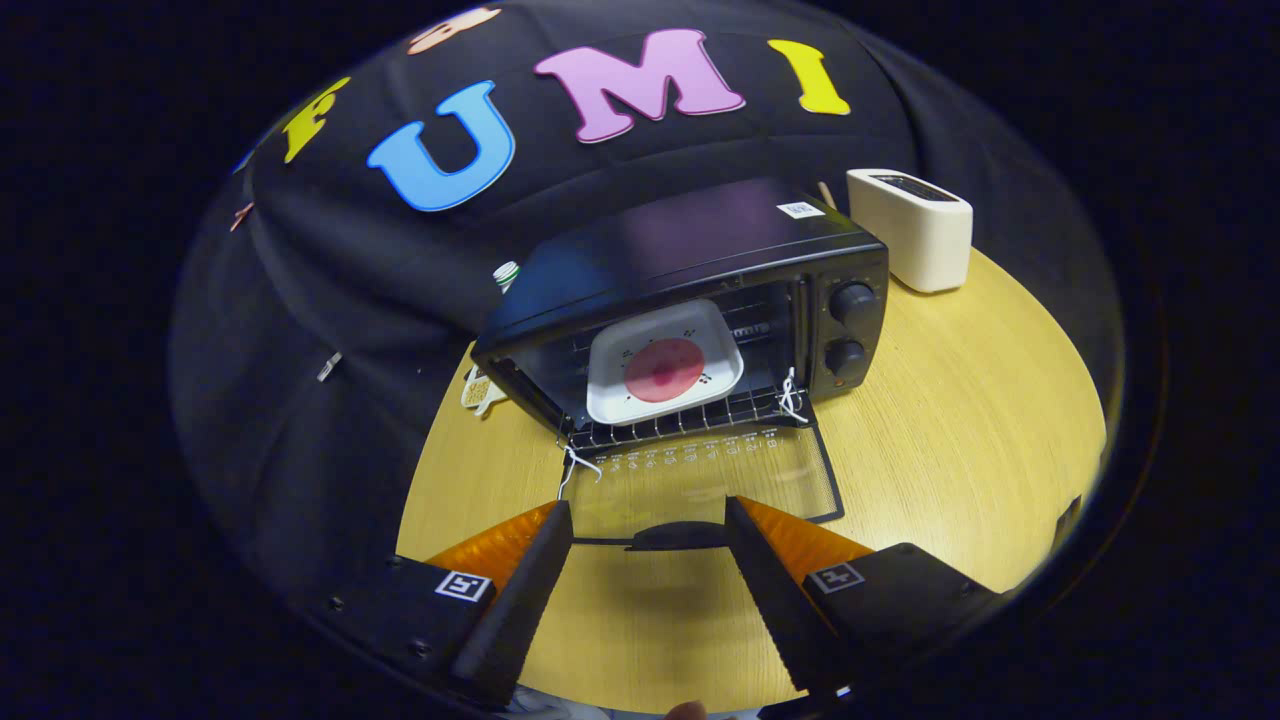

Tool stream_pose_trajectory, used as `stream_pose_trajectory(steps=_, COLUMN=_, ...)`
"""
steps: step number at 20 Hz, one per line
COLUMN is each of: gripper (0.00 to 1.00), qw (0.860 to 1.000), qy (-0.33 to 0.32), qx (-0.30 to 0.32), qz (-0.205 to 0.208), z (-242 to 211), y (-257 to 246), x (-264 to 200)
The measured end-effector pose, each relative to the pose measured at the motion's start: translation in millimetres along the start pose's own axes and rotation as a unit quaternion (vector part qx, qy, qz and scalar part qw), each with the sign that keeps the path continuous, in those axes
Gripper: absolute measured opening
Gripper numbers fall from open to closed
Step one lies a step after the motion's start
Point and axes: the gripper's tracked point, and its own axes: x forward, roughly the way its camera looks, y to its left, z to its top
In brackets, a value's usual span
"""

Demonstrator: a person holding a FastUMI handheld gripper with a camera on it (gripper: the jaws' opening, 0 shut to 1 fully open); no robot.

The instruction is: Open the toaster oven, put the food inside, and close the toaster oven door.

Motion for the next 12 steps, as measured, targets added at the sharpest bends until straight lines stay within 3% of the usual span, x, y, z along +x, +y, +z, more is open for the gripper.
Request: stream_pose_trajectory(steps=12, gripper=0.99, qw=0.989, qy=0.105, qx=-0.080, qz=-0.069, z=-93, y=-23, x=50)
